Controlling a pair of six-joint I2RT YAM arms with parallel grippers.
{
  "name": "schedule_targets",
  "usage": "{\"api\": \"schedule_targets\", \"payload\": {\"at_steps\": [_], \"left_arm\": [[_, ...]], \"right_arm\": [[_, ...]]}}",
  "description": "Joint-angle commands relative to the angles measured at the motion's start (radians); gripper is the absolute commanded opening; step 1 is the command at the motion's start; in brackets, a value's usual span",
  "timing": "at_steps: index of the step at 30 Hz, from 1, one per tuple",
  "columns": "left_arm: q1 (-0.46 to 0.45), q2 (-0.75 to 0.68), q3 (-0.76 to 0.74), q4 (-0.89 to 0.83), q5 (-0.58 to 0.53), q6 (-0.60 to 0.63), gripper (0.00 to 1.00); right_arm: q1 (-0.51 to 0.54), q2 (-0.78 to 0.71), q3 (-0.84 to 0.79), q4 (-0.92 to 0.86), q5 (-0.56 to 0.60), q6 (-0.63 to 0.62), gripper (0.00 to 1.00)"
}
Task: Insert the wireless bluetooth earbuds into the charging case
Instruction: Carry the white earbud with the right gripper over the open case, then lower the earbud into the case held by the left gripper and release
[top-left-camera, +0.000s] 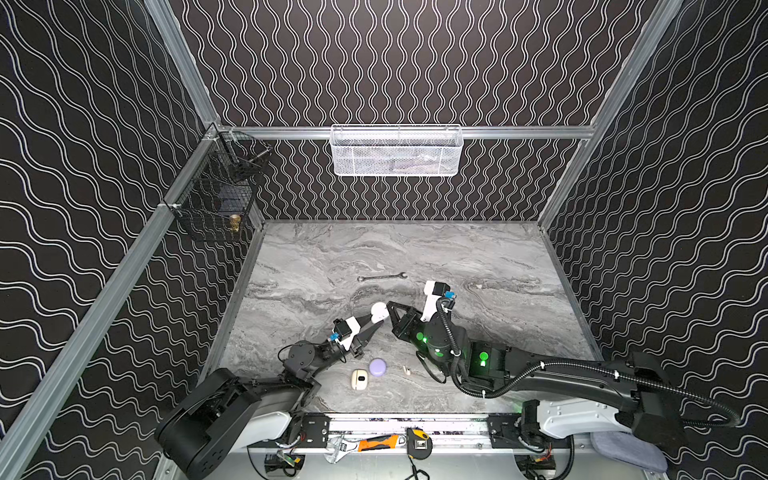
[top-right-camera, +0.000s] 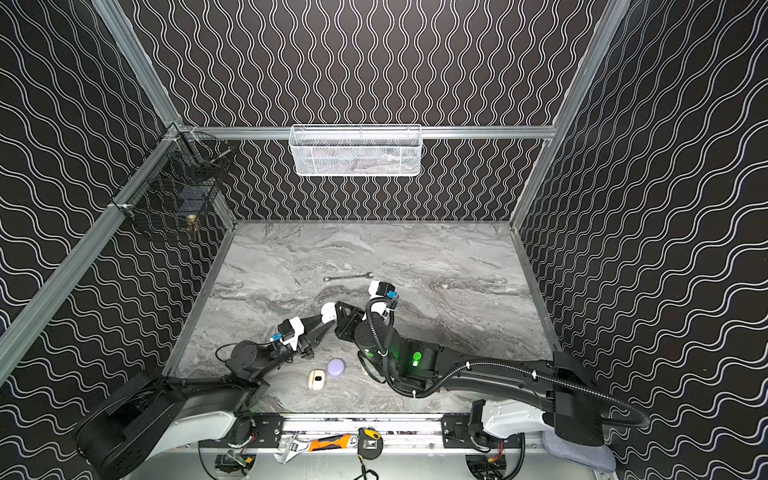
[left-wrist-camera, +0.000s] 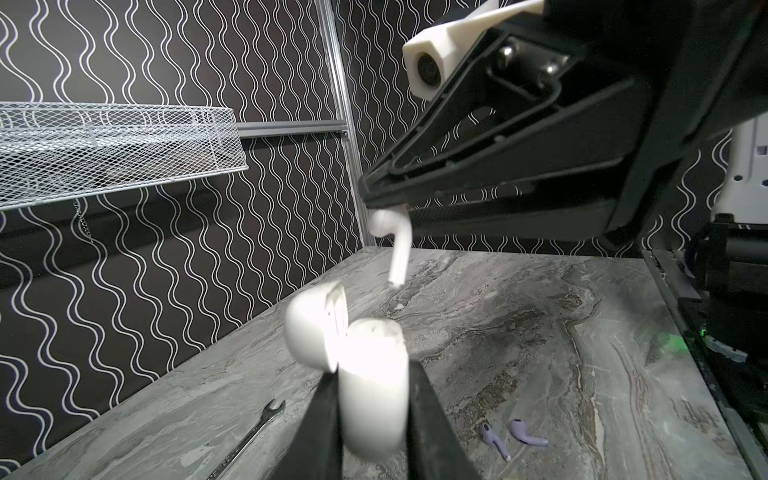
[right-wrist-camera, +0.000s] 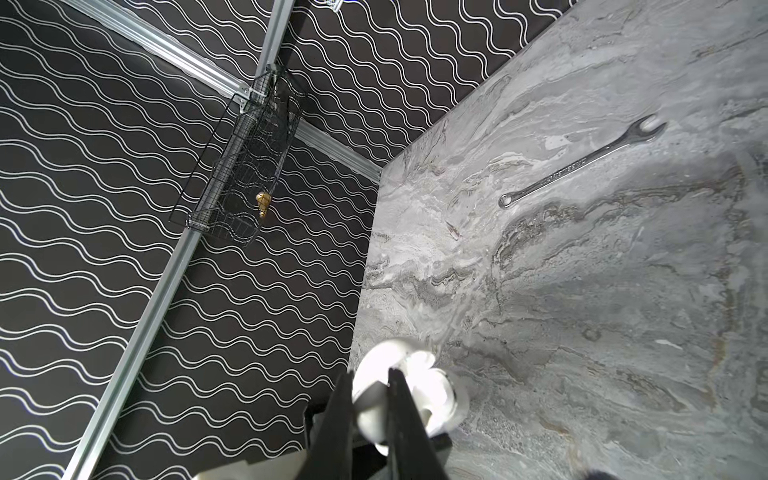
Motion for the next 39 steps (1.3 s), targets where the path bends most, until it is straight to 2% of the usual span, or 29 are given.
{"api": "schedule_targets", "payload": {"at_steps": [1, 30, 39], "left_arm": [[0.001, -0.004, -0.001, 0.038, -0.006, 0.006, 0.0], [0.0, -0.002, 0.0, 0.038, -0.003, 0.006, 0.0], [0.0, 0.002, 0.001, 0.038, -0.007, 0.005, 0.0]], "right_arm": [[0.001, 0.008, 0.004, 0.034, 0.036, 0.019, 0.11], [0.0, 0.072, 0.026, 0.019, 0.018, 0.04, 0.11], [0.001, 0.081, 0.042, -0.047, 0.003, 0.068, 0.11]]}}
